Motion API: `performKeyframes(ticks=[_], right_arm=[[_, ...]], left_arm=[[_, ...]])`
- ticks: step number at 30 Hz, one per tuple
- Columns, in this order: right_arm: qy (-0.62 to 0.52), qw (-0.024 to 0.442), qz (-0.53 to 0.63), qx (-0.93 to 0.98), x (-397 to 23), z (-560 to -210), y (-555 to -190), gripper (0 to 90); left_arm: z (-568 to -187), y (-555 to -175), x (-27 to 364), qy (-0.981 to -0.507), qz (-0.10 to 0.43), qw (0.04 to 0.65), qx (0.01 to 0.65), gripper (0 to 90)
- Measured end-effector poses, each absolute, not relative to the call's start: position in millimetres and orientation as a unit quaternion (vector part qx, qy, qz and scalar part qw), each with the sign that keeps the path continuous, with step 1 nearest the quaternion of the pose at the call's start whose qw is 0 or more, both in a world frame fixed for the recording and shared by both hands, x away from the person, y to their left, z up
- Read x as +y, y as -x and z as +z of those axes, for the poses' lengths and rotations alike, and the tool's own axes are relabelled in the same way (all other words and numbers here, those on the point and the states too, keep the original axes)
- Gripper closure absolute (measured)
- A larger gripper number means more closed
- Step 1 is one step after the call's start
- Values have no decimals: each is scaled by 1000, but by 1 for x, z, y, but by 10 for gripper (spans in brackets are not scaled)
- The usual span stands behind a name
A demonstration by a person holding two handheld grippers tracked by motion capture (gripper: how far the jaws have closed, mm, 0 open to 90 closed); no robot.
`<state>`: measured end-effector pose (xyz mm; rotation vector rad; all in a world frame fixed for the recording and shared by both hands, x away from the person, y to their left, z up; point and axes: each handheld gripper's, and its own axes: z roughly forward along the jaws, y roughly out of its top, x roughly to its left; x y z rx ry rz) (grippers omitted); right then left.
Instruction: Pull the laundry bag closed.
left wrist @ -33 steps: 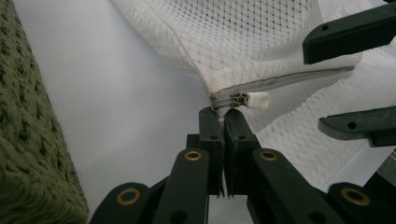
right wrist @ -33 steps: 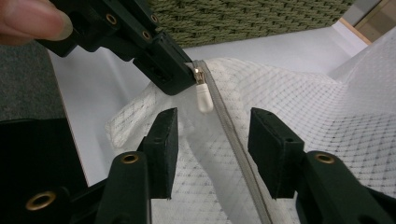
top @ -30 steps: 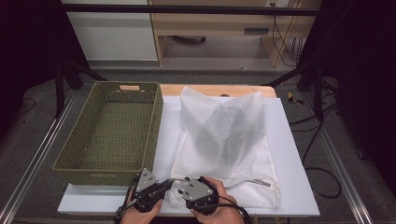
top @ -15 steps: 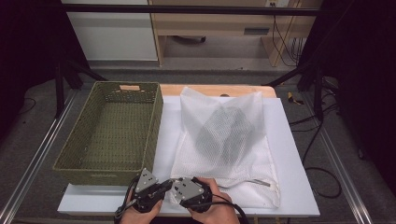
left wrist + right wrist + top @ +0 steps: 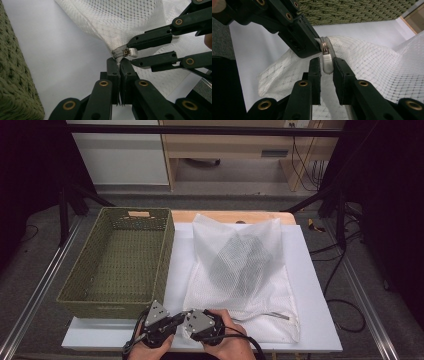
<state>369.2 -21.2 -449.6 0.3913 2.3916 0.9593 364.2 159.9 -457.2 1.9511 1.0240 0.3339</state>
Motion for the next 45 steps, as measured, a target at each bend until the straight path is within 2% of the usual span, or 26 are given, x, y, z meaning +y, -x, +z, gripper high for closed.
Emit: performKeyframes(ticks=[7,27,45], right_arm=[[-142,266,352,886,-21,-449,-371,803],[-146,260,333,894,-18,-446,-373,817],[-153,239,317,905,-35,-447,-380,820]], left_arm=[[-457,-364,160,-787,134,440,410,879],[-456,-365,160,-784,132,446,411,881],[-452,-362,161,-777,126,457,414,884]])
